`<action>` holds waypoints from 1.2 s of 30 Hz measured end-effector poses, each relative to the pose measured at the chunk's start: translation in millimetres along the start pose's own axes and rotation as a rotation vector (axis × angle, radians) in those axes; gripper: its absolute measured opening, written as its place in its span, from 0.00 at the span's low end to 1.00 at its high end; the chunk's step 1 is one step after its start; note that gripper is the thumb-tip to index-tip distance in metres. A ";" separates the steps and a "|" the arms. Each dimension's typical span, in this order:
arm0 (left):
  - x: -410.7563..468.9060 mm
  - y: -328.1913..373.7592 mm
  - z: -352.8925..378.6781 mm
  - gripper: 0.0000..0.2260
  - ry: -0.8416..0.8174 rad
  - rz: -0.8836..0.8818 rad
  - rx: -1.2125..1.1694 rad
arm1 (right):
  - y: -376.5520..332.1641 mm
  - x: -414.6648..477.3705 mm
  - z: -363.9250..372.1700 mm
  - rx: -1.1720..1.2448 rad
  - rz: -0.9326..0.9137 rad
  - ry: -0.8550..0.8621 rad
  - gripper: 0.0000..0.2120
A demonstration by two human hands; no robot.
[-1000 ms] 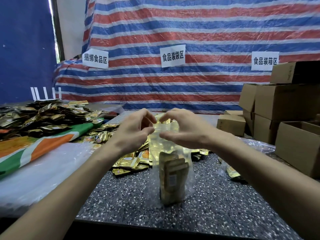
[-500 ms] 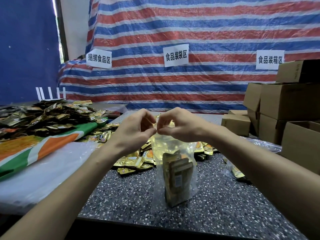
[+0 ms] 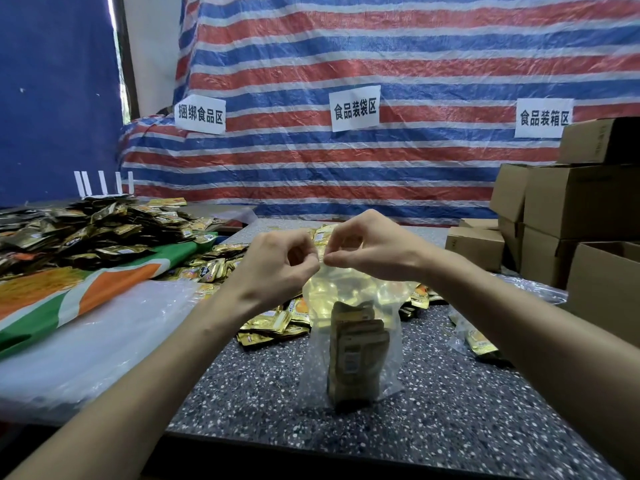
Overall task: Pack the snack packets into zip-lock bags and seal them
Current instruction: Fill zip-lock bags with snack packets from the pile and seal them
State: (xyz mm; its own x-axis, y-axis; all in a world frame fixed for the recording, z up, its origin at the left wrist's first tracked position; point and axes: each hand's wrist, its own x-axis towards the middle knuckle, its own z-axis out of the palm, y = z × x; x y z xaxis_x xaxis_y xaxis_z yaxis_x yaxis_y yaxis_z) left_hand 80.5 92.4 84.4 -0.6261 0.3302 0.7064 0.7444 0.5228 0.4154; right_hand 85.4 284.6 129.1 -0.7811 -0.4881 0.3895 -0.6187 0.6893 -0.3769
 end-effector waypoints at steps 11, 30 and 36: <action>-0.9 0.2 1.0 0.05 0.031 -0.016 -0.080 | 0.6 -4.1 -1.4 0.033 -0.005 0.048 0.05; -0.1 1.8 2.2 0.06 -0.077 -0.081 -0.149 | 7.5 -15.1 -1.1 -0.050 -0.063 0.039 0.04; 1.0 8.7 0.0 0.05 -0.083 -0.005 -0.077 | 10.1 -18.8 -3.2 0.044 -0.072 0.067 0.03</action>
State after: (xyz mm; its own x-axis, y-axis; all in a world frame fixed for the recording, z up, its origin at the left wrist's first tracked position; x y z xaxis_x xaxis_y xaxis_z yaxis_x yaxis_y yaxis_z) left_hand 86.4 97.3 88.8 -0.6446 0.3934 0.6555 0.7547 0.4641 0.4637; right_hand 94.1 302.4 120.6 -0.7279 -0.4976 0.4717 -0.6773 0.6291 -0.3815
